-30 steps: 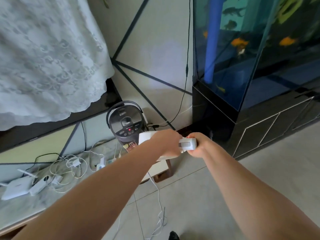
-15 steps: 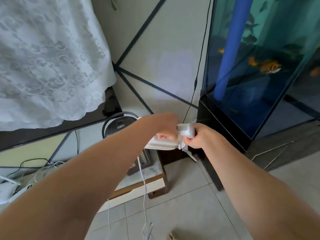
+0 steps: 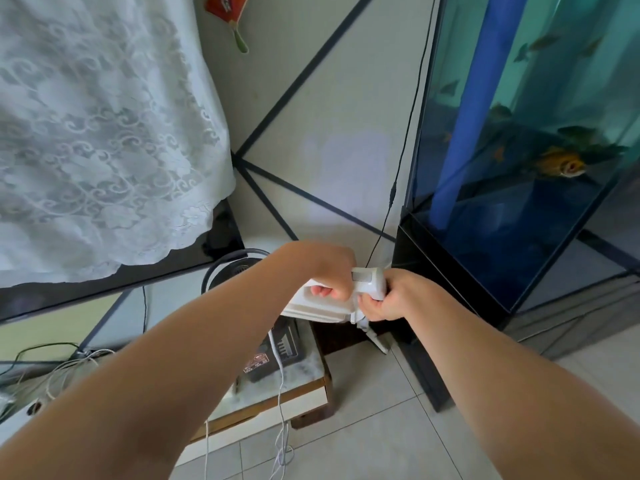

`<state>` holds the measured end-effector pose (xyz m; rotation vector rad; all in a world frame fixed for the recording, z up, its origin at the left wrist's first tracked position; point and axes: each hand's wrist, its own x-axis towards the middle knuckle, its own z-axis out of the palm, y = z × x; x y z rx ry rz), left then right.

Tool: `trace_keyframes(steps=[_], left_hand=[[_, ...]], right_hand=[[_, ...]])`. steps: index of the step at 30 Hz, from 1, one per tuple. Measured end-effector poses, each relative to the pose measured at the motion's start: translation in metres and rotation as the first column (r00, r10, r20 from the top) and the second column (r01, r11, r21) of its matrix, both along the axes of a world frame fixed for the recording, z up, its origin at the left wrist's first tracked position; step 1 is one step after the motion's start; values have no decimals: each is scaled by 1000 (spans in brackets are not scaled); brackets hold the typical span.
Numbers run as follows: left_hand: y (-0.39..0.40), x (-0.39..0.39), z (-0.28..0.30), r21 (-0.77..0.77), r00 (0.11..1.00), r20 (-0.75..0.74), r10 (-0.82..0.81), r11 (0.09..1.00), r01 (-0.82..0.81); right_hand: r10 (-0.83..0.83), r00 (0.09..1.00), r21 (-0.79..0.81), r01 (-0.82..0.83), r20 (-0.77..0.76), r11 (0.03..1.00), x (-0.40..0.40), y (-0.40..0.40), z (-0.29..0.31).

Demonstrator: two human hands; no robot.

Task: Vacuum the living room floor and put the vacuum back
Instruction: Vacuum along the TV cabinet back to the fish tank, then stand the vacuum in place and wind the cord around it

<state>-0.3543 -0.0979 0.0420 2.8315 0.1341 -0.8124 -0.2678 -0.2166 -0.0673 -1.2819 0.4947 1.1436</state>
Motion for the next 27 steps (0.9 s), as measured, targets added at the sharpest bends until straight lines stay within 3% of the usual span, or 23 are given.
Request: trace_keyframes(steps=[2, 4, 7, 14, 15, 18, 22, 25, 27], left_hand=[[6, -5, -4, -24, 1000, 10, 20, 1000, -20], [12, -10, -13, -44, 999, 24, 45, 998, -44], [20, -19, -29, -89, 991, 51, 124, 989, -119], [34, -18, -41, -277, 961, 56, 271, 929, -246], [35, -14, -41, -315, 932, 35, 362, 889, -333], [35, -3, -37, -495, 765, -141, 629, 624, -605], [27, 9, -33, -463, 843, -21, 538, 742, -485], [18, 21, -31, -436, 837, 137, 529, 791, -429], [10, 33, -27, -502, 803, 137, 580, 739, -448]], right_hand=[[127, 991, -103, -121, 51, 987, 0, 1, 0], [137, 989, -95, -141, -51, 985, 1, 3, 4], [86, 995, -101, -91, -58, 991, -8, 17, 20], [-133, 990, 123, 138, -50, 983, -12, 28, 16], [-167, 985, 159, 172, -48, 972, -10, 29, 17], [-251, 967, 223, 256, -50, 941, -4, 29, 21], [-298, 953, 245, 301, -49, 922, 4, 26, 23], [-225, 973, 276, 232, -56, 933, 15, 24, 25], [-205, 977, 324, 214, -62, 922, 22, 22, 30]])
